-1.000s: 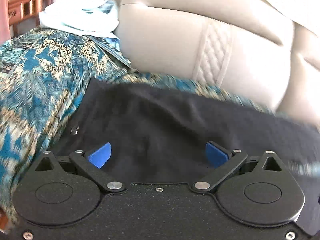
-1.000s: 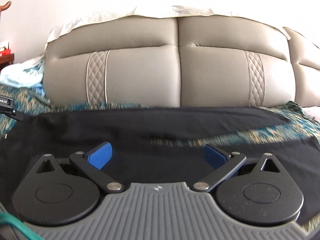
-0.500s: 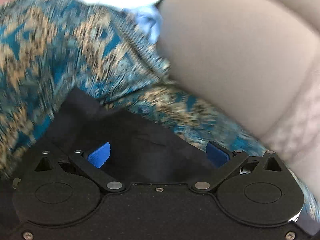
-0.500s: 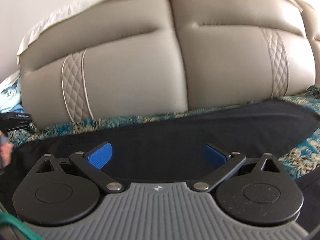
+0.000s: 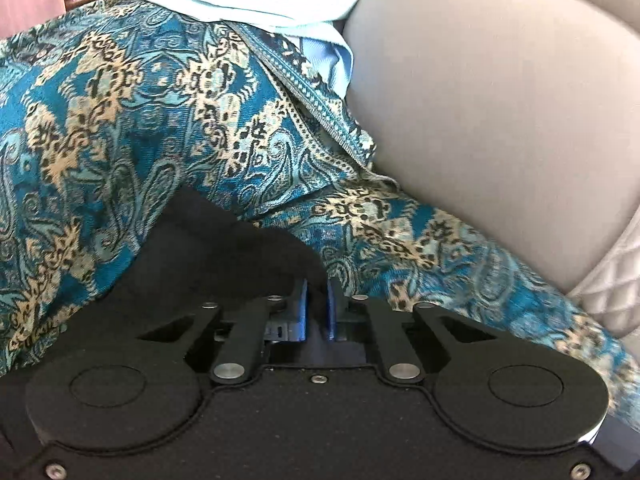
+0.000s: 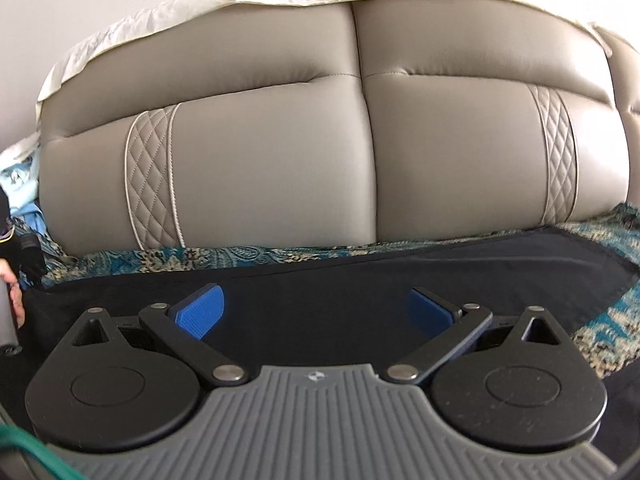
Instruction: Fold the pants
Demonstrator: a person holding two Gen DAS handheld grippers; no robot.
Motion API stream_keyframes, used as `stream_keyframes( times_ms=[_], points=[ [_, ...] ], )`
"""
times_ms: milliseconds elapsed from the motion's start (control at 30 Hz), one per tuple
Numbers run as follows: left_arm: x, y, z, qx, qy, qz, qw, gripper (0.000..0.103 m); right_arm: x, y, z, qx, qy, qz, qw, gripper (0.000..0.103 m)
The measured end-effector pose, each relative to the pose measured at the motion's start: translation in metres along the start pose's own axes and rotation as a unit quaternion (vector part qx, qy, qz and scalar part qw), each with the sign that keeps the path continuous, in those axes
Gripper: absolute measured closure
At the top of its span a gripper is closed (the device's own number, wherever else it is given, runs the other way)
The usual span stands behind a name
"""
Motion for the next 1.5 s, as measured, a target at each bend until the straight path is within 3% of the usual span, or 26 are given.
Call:
stream_keyframes(
  times_ms=[200,400,567,733,833,933,1033,1167,1267,1433,1500],
  points=[
    [0.029,-0.009,0.053,-0.019,0.067,0.008,0.9975,0.095,0.006,0.006,0.004,0.003,-0.031,-0.035,0.999,0.0],
    [0.08,0.001,0.112,-0.04,0.137,0.018,0.9896,0.098,0.023,0.019,0.015,0.011,-0.061,-0.083,0.995,0.0],
    [0.113,0.027,0.142,-0.046,0.168,0.008,0.9847,0.098,0.053,0.037,0.022,0.059,-0.104,-0.145,0.982,0.0],
    [0.13,0.049,0.148,-0.039,0.178,-0.002,0.9833,0.099,0.092,0.049,0.022,0.102,-0.13,-0.177,0.97,0.019],
    [0.137,0.053,0.155,-0.044,0.19,0.002,0.9809,0.099,0.107,0.046,0.014,0.113,-0.134,-0.2,0.964,0.025],
    [0.14,0.051,0.158,-0.044,0.195,0.005,0.9798,0.099,0.107,0.041,0.0,0.131,-0.118,-0.23,0.957,0.031],
    [0.14,0.046,0.157,-0.038,0.199,0.011,0.9792,0.099,0.092,0.039,-0.026,0.168,-0.069,-0.274,0.944,0.038],
    [0.139,0.044,0.156,-0.041,0.204,0.007,0.9782,0.099,0.061,0.047,-0.053,0.221,-0.01,-0.341,0.914,0.045],
    [0.14,0.046,0.153,-0.035,0.206,0.007,0.9779,0.099,0.048,0.054,-0.062,0.232,-0.002,-0.377,0.897,0.047],
    [0.141,0.047,0.151,-0.035,0.208,0.003,0.9774,0.099,0.037,0.055,-0.074,0.21,0.014,-0.392,0.896,0.05],
    [0.141,0.048,0.151,-0.037,0.208,0.0,0.9775,0.099,0.03,0.053,-0.08,0.2,0.033,-0.382,0.902,0.055]
  ],
)
Point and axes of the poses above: each gripper's, at about its wrist camera, not at the fingertips, and z roughly against the way its jaws point, x to its left, y to its underside, the point moved 5 cm from there along -z, roughly the way its jaws point, and after that the axes turned 12 degrees about -x, right-handed, at the moved point
